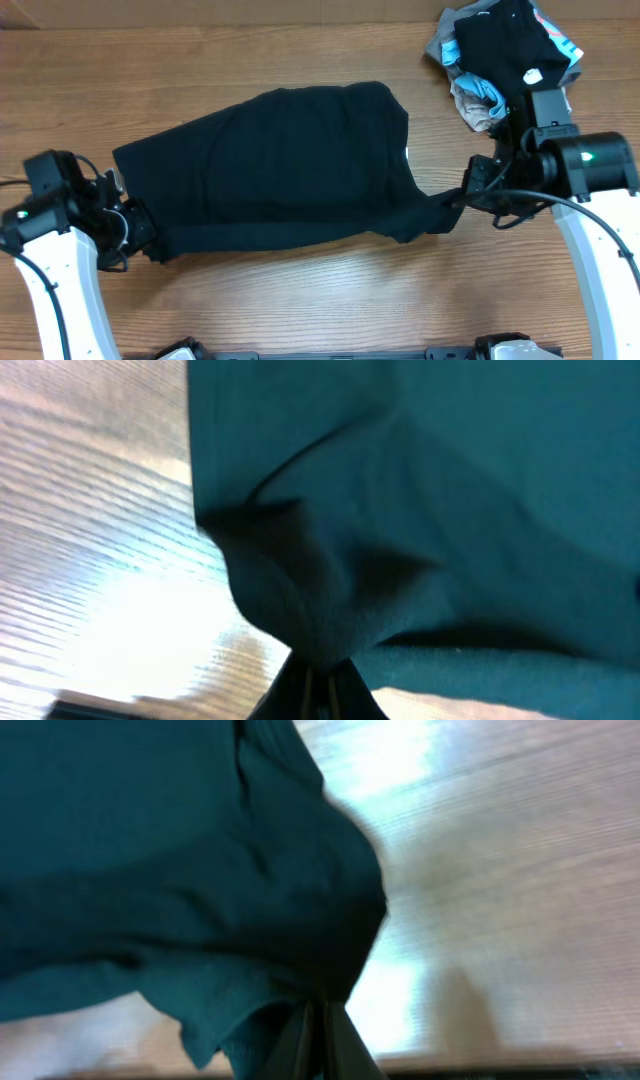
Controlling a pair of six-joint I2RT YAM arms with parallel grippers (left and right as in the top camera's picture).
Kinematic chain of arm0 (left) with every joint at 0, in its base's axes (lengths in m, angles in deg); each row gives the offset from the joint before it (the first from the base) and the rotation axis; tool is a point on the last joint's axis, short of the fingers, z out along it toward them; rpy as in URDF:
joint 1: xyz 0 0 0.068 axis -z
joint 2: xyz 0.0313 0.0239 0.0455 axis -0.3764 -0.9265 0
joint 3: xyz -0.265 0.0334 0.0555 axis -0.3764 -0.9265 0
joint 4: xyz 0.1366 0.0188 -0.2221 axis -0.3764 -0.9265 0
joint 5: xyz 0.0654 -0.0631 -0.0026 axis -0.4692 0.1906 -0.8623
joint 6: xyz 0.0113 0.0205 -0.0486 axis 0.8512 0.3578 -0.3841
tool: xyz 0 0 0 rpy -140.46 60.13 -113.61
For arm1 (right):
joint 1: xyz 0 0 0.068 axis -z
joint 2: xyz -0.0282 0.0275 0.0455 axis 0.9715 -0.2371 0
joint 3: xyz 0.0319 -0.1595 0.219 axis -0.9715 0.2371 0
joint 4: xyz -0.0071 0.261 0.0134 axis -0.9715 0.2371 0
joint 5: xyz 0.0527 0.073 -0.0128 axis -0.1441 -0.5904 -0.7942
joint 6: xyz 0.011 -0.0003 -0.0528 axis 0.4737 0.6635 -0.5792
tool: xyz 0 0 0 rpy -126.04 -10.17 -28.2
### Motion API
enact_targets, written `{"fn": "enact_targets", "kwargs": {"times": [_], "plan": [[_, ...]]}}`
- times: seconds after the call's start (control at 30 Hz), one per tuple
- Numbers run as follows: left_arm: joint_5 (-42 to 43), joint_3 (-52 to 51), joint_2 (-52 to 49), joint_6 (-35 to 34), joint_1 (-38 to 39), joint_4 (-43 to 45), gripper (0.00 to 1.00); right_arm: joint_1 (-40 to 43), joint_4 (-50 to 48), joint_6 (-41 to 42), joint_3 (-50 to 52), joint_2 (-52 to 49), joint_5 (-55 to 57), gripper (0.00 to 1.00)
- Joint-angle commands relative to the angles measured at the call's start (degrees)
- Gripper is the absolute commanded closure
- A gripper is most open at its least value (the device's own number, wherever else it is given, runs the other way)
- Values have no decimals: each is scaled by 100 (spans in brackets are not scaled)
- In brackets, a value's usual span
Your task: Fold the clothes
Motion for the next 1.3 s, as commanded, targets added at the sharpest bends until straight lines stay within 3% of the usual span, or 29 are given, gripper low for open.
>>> {"fn": "enact_targets", "kwargs": {"times": [0.0,0.43,1.0,1.07,1.1,1.17,1.2,1.23,1.27], "plan": [[-267,-608,72,-855,-63,459,96,31,-535,-66,433,-48,-216,96],[-1362,-1182,59,-1912,-63,1873,96,26,-2404,-608,708,-1456,-407,96],[-1370,-1191,-1082,-1939,-57,2590,96,-20,-3947,-1067,708,-2643,-855,96],[-1370,-1191,-1246,-1937,-57,2653,86,-31,-3943,-1235,708,-2656,-855,96],[-1370,-1191,-1311,-1937,-57,2671,72,-35,-3939,-1333,708,-2656,-857,91],[-1370,-1191,-1425,-1934,-57,2704,43,-33,-3910,-1460,702,-2656,-850,32],[-1368,-1191,-1453,-1895,-59,2734,32,-33,-3856,-1578,673,-2656,-831,10],[-1370,-1191,-1456,-1823,-59,2789,25,-33,-3762,-1681,597,-2656,-796,1],[-1366,-1182,-1456,-1764,-59,2817,21,-31,-3694,-1681,529,-2656,-737,0]]}}
